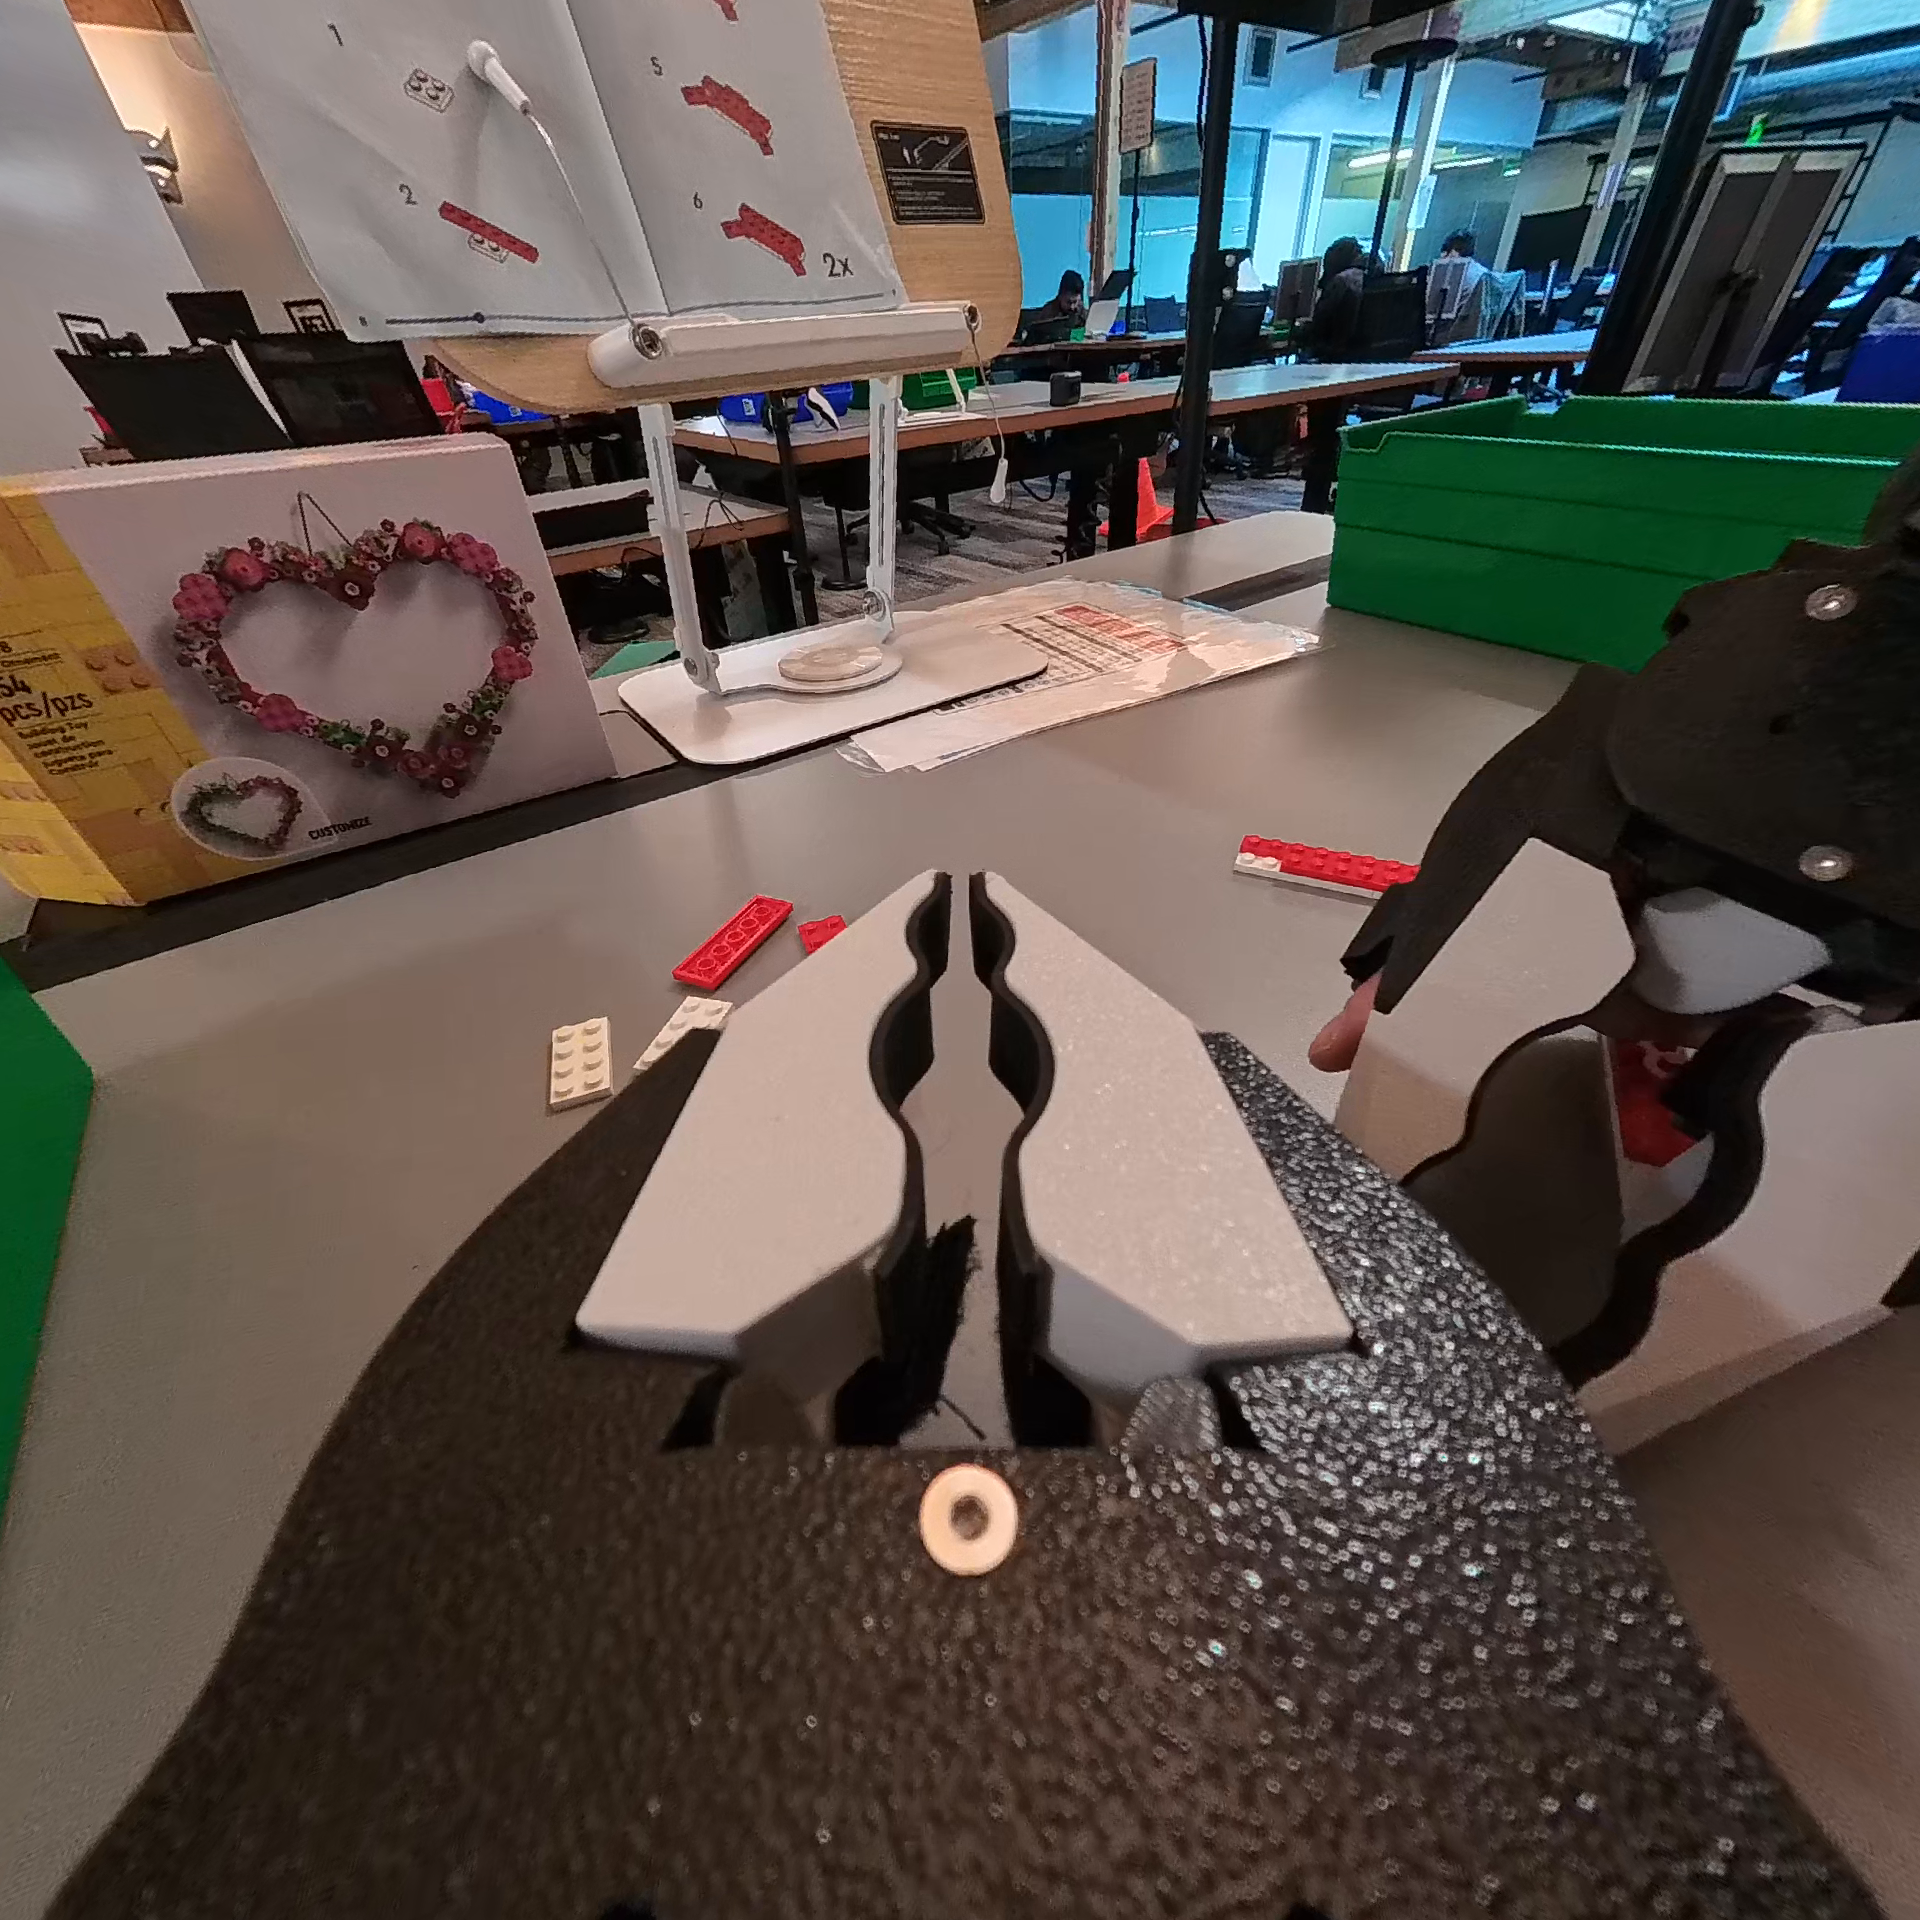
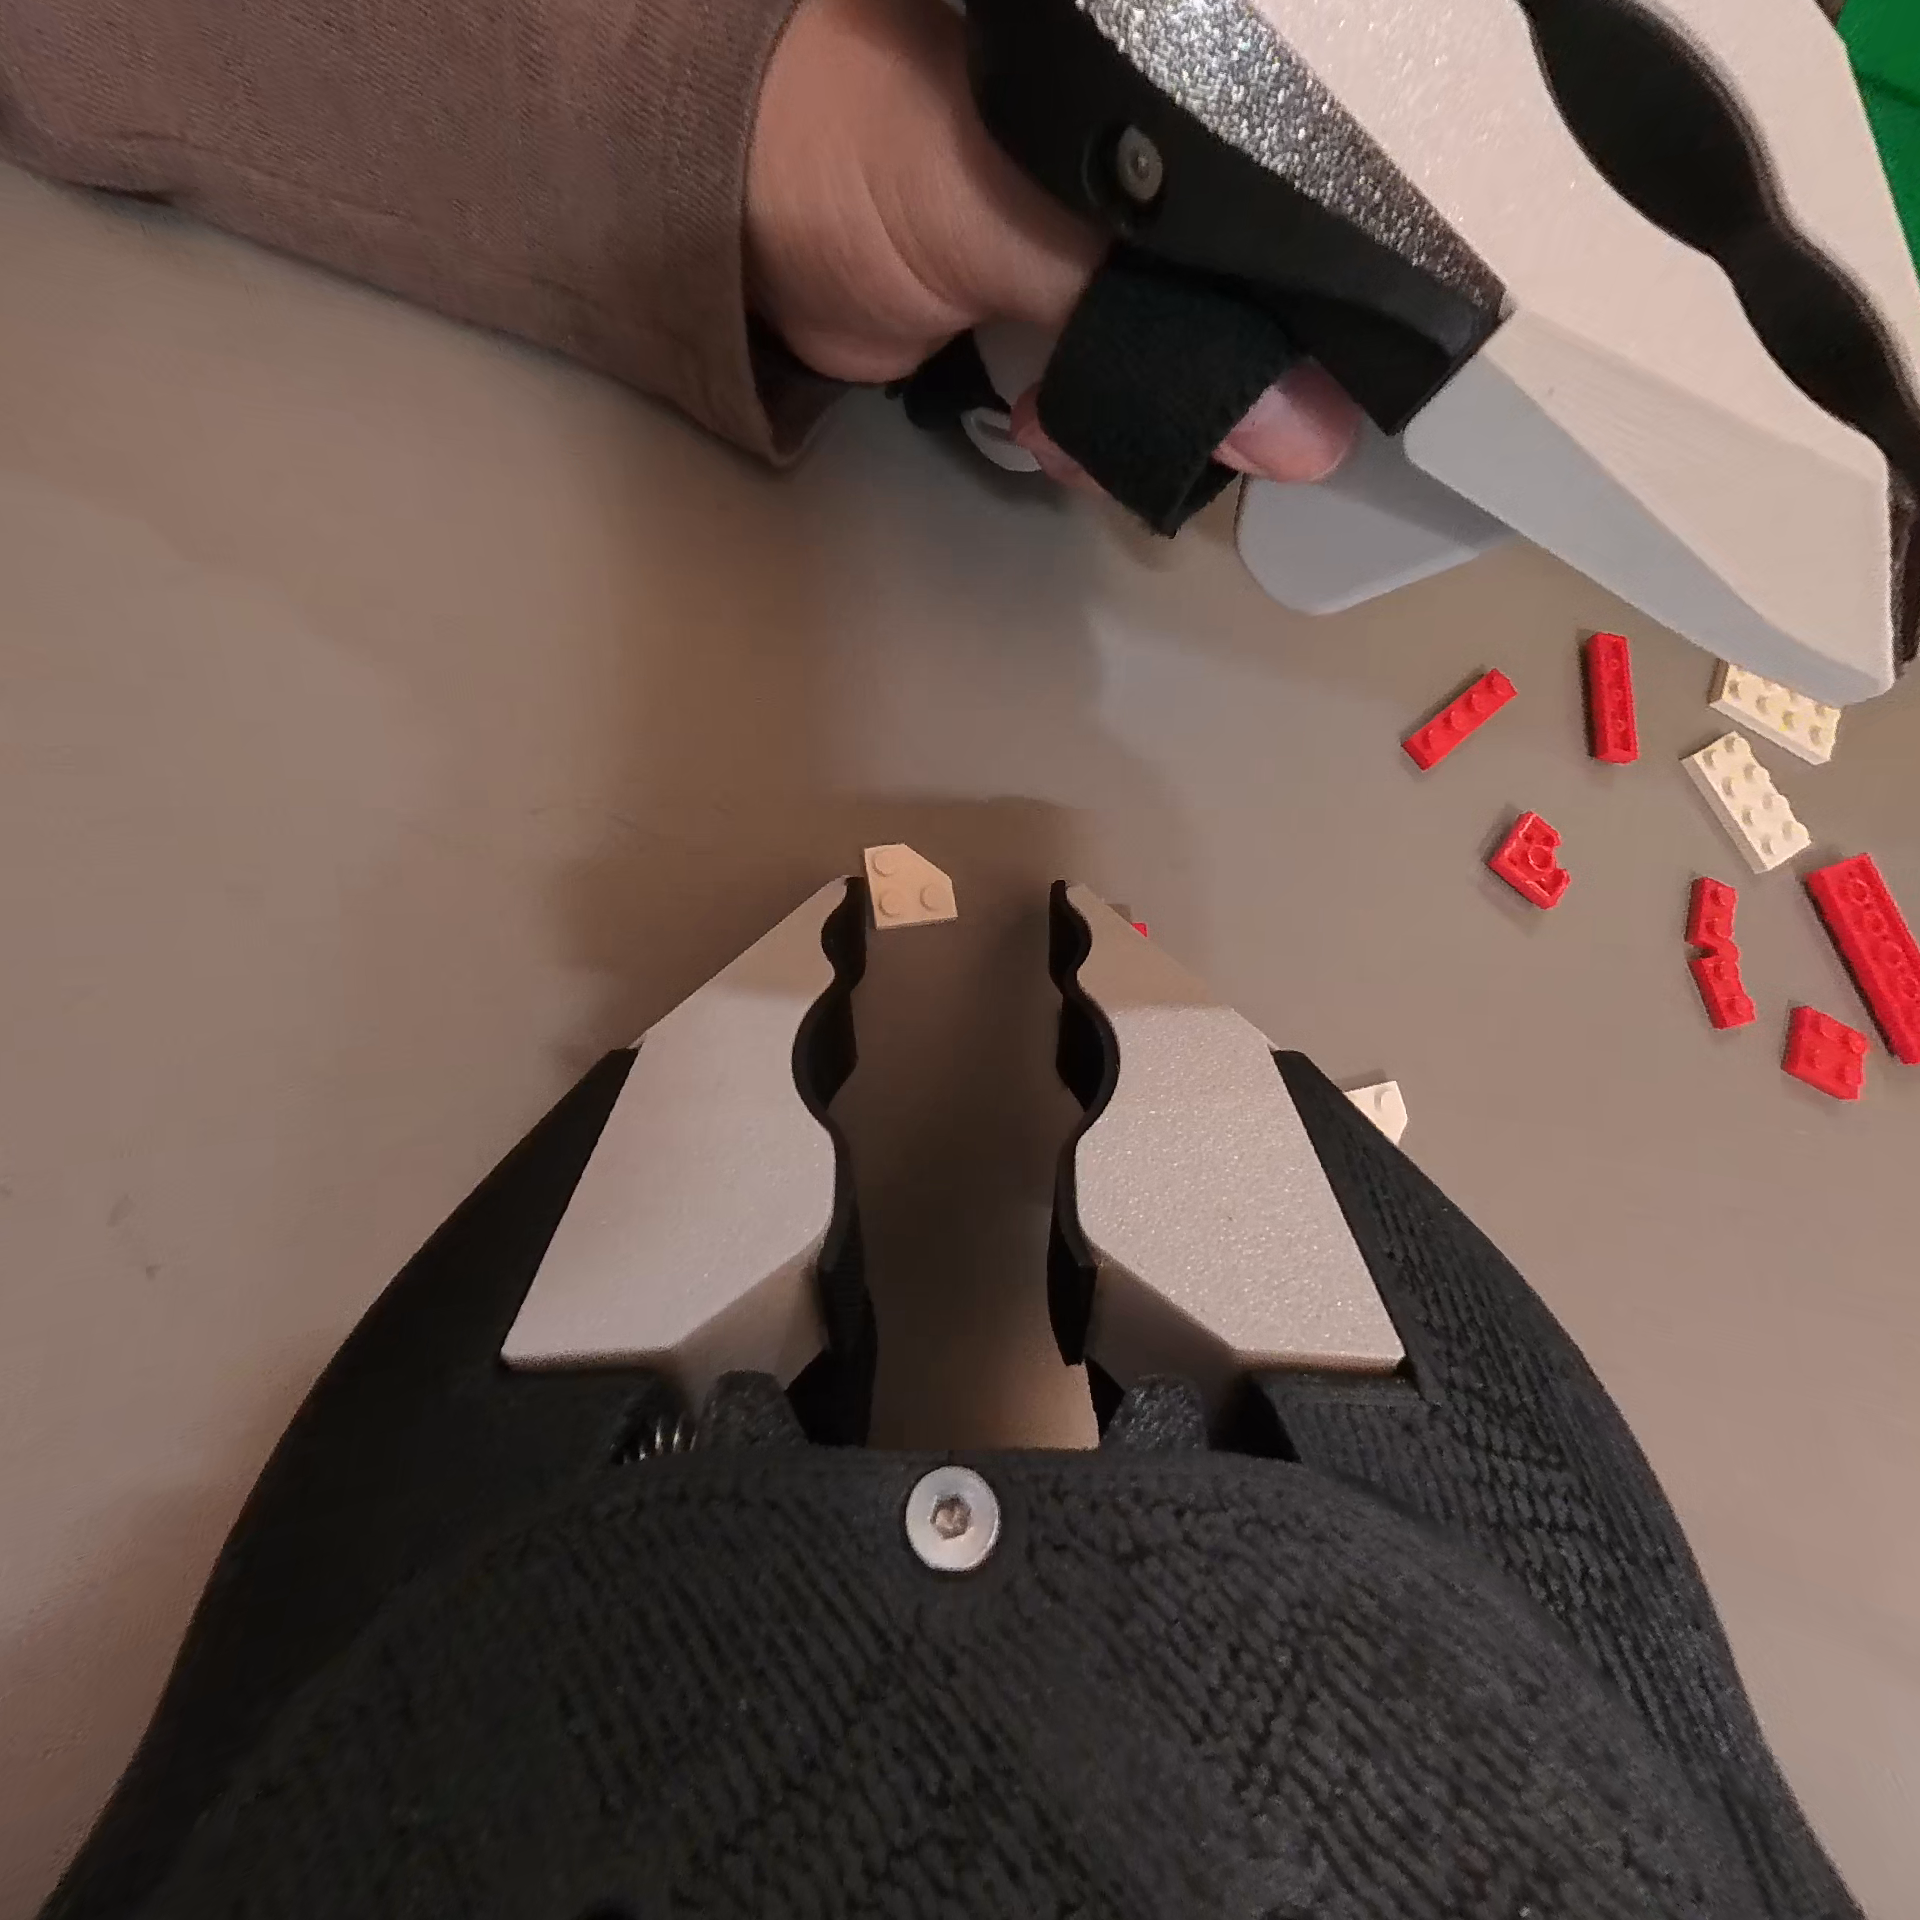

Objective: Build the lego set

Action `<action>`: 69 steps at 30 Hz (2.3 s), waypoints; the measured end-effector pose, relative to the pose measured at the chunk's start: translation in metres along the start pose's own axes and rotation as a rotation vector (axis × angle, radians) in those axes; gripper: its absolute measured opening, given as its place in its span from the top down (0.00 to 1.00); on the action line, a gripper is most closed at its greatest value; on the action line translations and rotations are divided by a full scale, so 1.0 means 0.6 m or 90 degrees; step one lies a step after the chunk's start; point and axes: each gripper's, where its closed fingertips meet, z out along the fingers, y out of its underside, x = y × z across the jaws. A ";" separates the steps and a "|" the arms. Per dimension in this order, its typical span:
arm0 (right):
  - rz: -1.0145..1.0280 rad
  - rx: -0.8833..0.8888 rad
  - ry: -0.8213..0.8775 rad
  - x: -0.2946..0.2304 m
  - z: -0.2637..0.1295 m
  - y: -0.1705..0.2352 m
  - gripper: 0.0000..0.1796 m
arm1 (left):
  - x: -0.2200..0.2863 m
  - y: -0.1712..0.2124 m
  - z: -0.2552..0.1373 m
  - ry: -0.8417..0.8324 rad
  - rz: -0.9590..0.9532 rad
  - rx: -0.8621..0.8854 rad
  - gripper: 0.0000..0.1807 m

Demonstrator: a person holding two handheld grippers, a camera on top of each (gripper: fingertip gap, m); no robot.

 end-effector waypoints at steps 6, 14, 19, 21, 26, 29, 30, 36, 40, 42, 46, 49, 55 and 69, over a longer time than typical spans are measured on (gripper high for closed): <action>0.001 0.005 0.001 -0.001 0.001 -0.005 0.81 | -0.001 -0.001 0.000 -0.002 0.000 0.001 1.00; 0.005 0.014 0.036 0.004 0.008 -0.021 0.79 | -0.001 -0.001 0.000 -0.001 0.000 0.002 1.00; -0.011 -0.010 0.055 0.005 0.015 -0.018 0.79 | 0.000 -0.001 0.000 -0.001 0.000 0.002 1.00; -0.015 -0.020 0.054 0.005 0.013 -0.015 0.80 | 0.000 -0.001 -0.001 -0.001 0.000 0.002 1.00; -0.021 -0.044 0.048 0.006 0.003 -0.004 0.81 | 0.001 -0.001 0.000 0.000 0.000 0.002 0.99; -0.021 -0.055 0.046 0.007 -0.003 0.003 0.81 | 0.001 -0.001 0.000 0.001 0.000 0.001 0.99; -0.021 -0.057 0.045 0.008 -0.005 0.004 0.82 | 0.001 0.000 0.000 0.001 0.000 0.001 0.99; -0.001 -0.054 0.028 0.006 -0.013 0.005 0.87 | 0.001 0.000 0.000 0.001 0.000 0.000 0.99; 0.031 -0.060 0.003 0.000 -0.010 0.011 0.87 | 0.001 0.000 0.000 0.001 0.001 0.001 1.00; 0.050 -0.060 -0.009 -0.003 -0.008 0.013 0.87 | 0.001 -0.001 0.000 0.001 0.000 0.001 1.00; 0.064 -0.055 -0.023 -0.004 -0.008 0.015 0.91 | -0.001 -0.001 -0.001 0.000 0.000 0.002 1.00; 0.046 -0.056 -0.033 -0.004 -0.011 0.017 0.92 | -0.002 -0.002 -0.001 -0.003 0.003 0.002 0.99; -0.011 -0.078 -0.052 0.006 -0.017 0.025 0.91 | -0.004 0.001 0.000 -0.004 0.006 -0.003 0.99; 0.051 -0.017 -0.019 0.053 -0.038 0.045 0.86 | -0.001 -0.001 0.000 -0.001 0.007 0.001 0.99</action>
